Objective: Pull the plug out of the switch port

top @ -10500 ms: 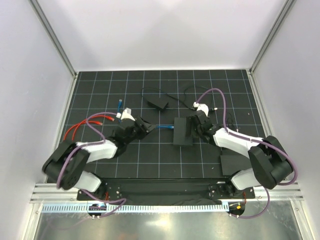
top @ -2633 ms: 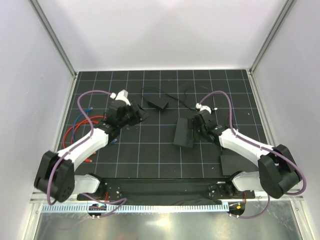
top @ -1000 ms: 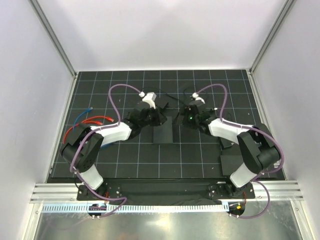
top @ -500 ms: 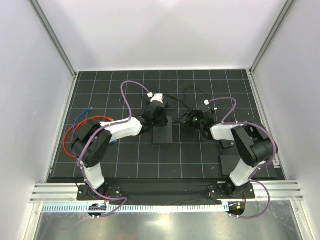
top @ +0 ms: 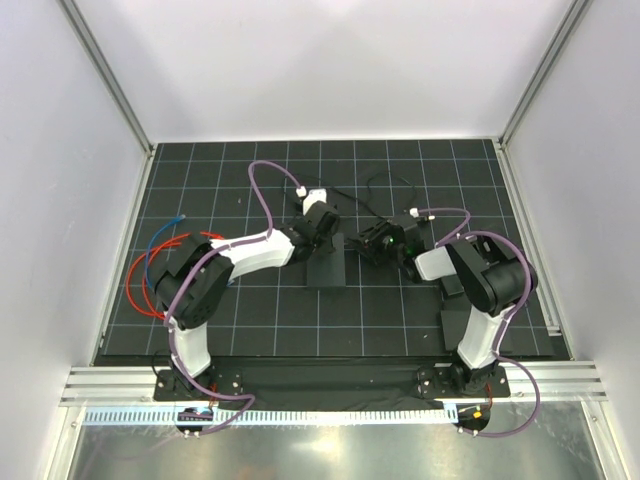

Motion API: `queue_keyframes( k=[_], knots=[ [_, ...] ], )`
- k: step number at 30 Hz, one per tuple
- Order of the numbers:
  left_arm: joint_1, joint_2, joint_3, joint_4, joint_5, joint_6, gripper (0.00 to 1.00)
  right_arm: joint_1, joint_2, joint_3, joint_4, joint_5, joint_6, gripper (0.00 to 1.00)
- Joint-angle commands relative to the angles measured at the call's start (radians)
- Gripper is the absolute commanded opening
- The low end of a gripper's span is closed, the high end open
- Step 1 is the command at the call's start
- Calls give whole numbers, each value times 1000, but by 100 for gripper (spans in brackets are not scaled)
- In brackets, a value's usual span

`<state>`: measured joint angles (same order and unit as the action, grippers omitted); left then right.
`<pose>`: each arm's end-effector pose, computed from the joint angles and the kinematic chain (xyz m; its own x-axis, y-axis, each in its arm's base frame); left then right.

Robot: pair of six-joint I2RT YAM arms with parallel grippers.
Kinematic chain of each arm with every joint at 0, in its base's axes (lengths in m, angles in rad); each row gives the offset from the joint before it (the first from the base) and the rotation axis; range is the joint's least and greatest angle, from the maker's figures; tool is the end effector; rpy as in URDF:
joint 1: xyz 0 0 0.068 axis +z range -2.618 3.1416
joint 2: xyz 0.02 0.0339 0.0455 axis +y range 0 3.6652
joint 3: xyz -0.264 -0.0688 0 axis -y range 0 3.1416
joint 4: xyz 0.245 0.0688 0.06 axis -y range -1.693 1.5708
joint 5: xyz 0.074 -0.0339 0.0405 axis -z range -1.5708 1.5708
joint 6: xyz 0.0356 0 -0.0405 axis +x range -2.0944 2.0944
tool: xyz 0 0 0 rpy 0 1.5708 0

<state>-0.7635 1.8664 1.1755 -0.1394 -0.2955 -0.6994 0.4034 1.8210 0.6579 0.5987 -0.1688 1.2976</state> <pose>0.2939 -0.2669 0.1764 -0.7425 -0.1418 -0.6546 0.0543 0.9614 -0.2698 0.3009 0.1349 0.1098 -0.6311 0.7627 -0.1414 0.3341 0.4318 0.8378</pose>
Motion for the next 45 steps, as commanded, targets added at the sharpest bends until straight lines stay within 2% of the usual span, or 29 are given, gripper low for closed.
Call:
queue_keyframes(
  k=[1,14,25,26,28,30,32,36,39,41,43,45],
  knots=[
    [0,14,36,-35,-42,-11,26,8,32,3,38,11,48,40],
    [3,39,49,-60,-42,-49,26,49,54,-3,27,80,144,38],
    [26,34,7,-48,-50,-133,18,55,123,-24,118,72,252,24],
    [36,34,-16,-34,-19,-147,18,57,126,-32,124,77,261,23],
    [49,56,-33,10,31,-192,13,57,129,-38,145,84,275,18],
    [78,69,-83,52,117,-241,0,57,126,-52,154,94,291,14],
    [98,77,-125,133,151,-301,0,57,124,-75,171,118,313,11],
    [67,-16,-217,135,-57,-344,0,57,127,-112,204,156,393,4],
    [56,-23,-211,132,-82,-338,0,57,142,-112,220,160,419,1],
    [50,-30,-209,135,-51,-290,0,58,152,-95,223,143,417,1],
    [43,-42,-223,243,-13,-243,0,58,164,-90,243,137,407,1],
    [39,-53,-226,277,-10,-198,0,58,167,-92,246,137,399,1]
  ],
)
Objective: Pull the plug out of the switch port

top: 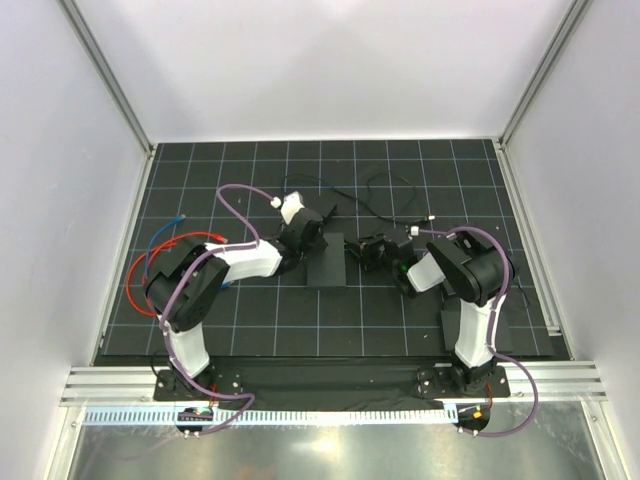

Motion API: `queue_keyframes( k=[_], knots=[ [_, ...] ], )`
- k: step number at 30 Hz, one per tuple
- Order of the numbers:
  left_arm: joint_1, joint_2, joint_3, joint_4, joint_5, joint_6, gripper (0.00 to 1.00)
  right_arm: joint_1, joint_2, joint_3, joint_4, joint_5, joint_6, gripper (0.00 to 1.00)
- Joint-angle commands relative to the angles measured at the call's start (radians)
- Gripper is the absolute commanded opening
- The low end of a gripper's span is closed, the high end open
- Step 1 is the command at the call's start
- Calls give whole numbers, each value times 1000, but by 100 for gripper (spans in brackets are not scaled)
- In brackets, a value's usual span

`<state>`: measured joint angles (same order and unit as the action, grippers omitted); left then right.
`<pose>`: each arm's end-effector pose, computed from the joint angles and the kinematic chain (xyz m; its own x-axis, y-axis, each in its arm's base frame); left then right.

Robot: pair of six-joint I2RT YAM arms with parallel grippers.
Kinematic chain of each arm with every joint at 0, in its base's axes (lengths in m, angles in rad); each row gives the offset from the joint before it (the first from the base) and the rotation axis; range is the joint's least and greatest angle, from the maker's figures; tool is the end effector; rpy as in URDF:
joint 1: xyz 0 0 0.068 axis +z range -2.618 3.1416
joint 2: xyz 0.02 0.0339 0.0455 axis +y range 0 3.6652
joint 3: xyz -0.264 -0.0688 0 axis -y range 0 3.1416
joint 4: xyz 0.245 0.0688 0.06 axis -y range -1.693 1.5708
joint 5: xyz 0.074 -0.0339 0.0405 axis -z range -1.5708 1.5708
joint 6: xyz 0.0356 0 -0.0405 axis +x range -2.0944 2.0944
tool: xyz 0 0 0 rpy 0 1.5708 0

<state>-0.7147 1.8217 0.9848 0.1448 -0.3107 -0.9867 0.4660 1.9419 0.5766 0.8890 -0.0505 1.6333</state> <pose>0.2921 -0.2390 0.1586 -0.6380 -0.4980 -0.5873 -0.1560 0.8305 -0.5347 0.2867 0.1462 0.0817 -0.4623 0.8832 0.0786 0.4393 0.1511 0.8855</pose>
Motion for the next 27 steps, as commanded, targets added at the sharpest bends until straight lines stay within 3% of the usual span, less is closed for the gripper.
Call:
queue_keyframes(
  k=[1,7,16,23,27],
  knots=[
    [-11,-7,-32,-4,8,103,0,-4,48,-14,-47,18,63,1],
    [-11,74,-8,29,107,88,0,-1,75,-27,11,17,121,1],
    [-8,90,-64,-50,-86,-133,0,40,20,-63,-85,156,270,1],
    [-11,71,-100,-74,-160,-191,0,51,-14,-112,-131,282,370,1],
    [-12,85,-81,-93,-151,-178,0,49,-3,-86,-172,270,346,1]
  ],
)
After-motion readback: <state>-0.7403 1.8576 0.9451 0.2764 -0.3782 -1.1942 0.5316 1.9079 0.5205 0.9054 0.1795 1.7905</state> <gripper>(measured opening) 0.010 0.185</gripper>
